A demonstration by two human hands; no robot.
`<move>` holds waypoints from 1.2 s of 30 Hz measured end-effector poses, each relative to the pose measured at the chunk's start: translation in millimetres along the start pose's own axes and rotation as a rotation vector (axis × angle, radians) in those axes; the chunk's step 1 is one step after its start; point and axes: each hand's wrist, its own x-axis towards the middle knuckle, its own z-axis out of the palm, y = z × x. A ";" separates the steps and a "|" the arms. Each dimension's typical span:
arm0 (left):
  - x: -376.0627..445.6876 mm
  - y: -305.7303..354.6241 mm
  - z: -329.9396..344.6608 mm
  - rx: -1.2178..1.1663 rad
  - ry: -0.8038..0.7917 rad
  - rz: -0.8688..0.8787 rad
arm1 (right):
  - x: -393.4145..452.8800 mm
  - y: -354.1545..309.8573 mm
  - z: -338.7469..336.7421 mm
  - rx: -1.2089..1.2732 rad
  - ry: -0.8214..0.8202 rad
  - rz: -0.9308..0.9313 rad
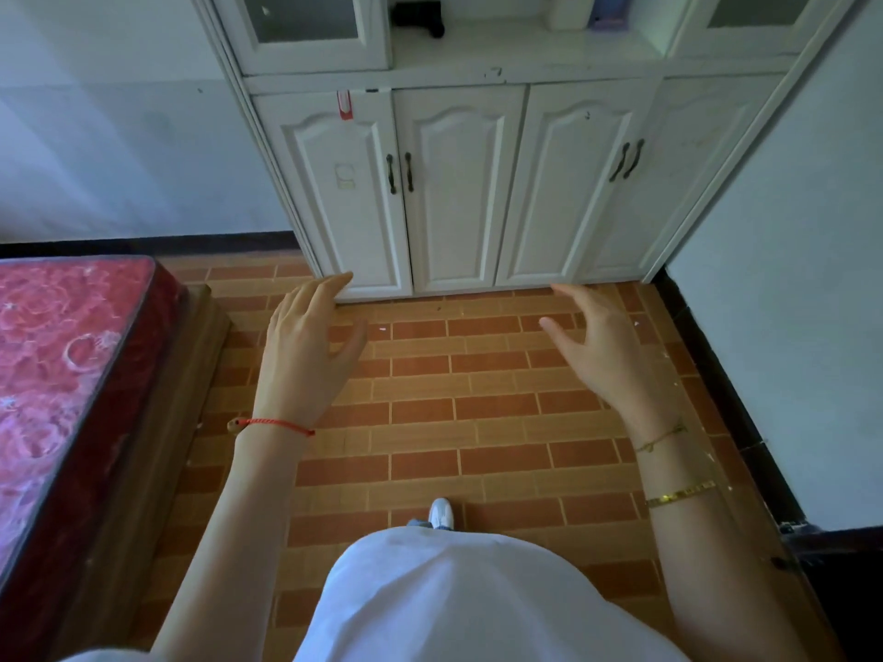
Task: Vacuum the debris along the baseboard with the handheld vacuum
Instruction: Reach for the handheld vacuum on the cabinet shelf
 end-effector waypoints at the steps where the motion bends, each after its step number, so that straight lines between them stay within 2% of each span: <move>1: 16.8 -5.1 0.9 0.003 -0.004 0.006 | 15.8 -2.4 1.8 0.006 0.007 0.007; 11: 131.3 -33.4 24.1 -0.048 -0.066 0.003 | 123.8 -2.3 22.4 -0.005 0.015 0.067; 21: 226.0 -52.7 72.6 -0.033 -0.069 -0.018 | 233.0 25.5 40.8 0.028 0.009 0.043; 36: 428.7 -32.7 144.8 -0.011 0.012 0.010 | 467.9 77.7 13.3 0.084 0.081 -0.119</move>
